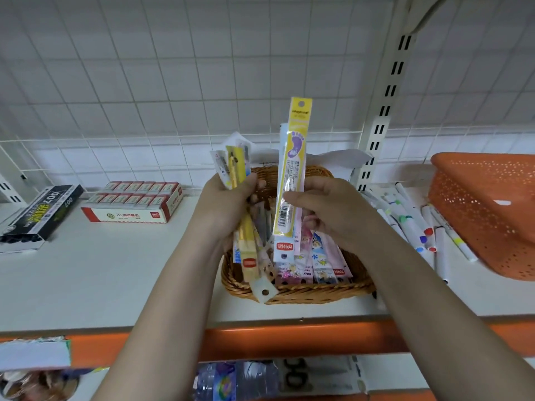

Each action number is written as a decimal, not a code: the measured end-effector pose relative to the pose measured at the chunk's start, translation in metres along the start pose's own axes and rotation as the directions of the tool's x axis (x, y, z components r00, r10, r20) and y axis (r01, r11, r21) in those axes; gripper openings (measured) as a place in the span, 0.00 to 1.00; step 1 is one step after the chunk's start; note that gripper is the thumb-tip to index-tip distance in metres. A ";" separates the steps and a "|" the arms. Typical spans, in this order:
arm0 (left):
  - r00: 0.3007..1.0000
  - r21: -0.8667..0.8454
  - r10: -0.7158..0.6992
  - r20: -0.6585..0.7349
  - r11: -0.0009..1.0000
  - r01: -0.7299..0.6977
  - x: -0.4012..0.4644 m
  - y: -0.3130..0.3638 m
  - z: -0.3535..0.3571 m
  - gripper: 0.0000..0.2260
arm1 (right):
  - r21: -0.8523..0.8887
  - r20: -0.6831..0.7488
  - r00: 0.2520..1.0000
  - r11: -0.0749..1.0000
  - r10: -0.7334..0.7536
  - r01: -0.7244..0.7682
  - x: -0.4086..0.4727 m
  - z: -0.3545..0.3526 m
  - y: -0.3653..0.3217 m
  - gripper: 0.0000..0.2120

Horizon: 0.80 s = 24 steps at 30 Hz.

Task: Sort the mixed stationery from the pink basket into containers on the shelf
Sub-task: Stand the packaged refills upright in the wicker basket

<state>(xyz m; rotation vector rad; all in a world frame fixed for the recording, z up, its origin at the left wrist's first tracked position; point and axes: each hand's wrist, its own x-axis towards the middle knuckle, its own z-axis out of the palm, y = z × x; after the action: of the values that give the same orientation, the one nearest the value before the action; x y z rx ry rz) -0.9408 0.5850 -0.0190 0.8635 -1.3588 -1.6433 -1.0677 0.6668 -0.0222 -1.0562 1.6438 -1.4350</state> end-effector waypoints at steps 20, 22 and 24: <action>0.965 -0.005 -0.174 0.196 0.984 0.179 0.014 0.013 -0.006 0.07 | -0.063 0.007 0.988 0.986 0.157 -0.157 -0.008 -0.047 -0.016 0.09; 0.961 -0.030 -0.184 0.204 0.981 0.194 0.014 0.013 -0.009 0.06 | -0.451 -0.017 0.969 0.863 0.246 -0.228 -0.010 -0.051 -0.013 0.14; 0.962 -0.053 -0.181 0.204 0.979 0.195 0.013 0.014 -0.009 0.05 | -0.692 -0.047 0.987 0.708 0.152 -0.142 -0.012 -0.046 -0.010 0.20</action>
<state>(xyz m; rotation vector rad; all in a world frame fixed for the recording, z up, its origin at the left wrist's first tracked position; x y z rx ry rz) -0.9365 0.5683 -0.0070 0.8239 -1.3744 -1.9583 -1.1025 0.6966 -0.0060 -1.2760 2.2788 -0.6753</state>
